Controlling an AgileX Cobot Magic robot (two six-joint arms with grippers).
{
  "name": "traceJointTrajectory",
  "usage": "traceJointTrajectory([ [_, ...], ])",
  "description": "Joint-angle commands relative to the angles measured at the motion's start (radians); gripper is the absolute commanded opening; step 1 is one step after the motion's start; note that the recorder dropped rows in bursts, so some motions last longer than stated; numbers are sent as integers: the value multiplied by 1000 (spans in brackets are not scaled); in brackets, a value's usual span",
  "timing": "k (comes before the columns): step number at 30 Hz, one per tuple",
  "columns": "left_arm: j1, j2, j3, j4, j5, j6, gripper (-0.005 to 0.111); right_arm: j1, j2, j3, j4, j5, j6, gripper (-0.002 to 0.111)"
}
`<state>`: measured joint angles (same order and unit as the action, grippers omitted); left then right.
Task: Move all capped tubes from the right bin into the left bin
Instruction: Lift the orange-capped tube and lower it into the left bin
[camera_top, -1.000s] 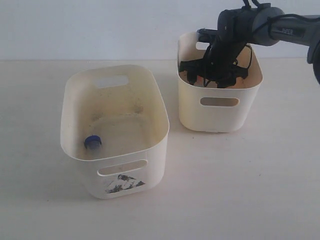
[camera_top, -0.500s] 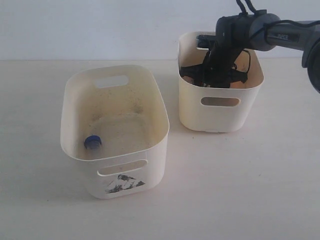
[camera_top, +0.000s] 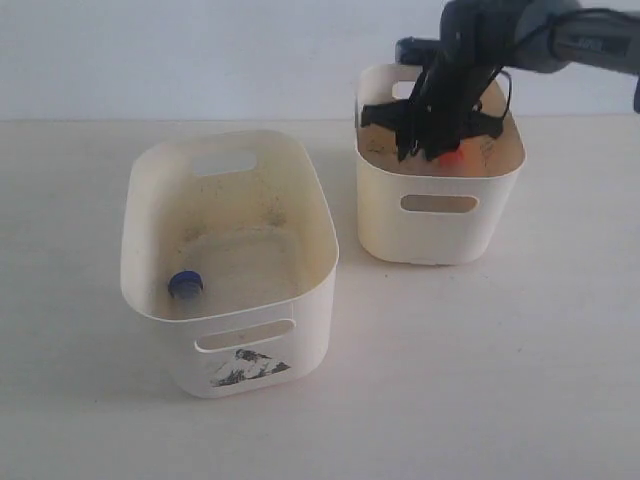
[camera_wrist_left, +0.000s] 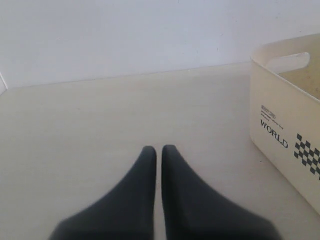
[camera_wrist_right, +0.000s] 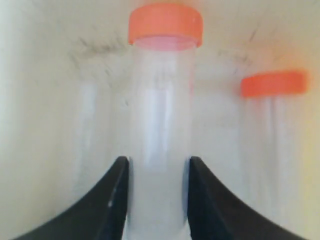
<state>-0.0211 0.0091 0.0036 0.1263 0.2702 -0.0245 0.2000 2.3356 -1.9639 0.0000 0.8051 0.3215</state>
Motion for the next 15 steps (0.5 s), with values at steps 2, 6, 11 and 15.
traceJointTrajectory([
  [2,1,-2,-4,-11,-9,-12,4,-18,-151,-3,-39,54,-3,0],
  [6,1,-2,-4,-11,-9,-12,4,-21,-239,-3,-42,109,-22,0],
  [11,1,-2,-4,-11,-9,-12,4,8,-335,-1,135,171,-105,0],
  [15,1,-2,-4,-11,-9,-12,4,68,-361,-1,288,236,-214,0],
])
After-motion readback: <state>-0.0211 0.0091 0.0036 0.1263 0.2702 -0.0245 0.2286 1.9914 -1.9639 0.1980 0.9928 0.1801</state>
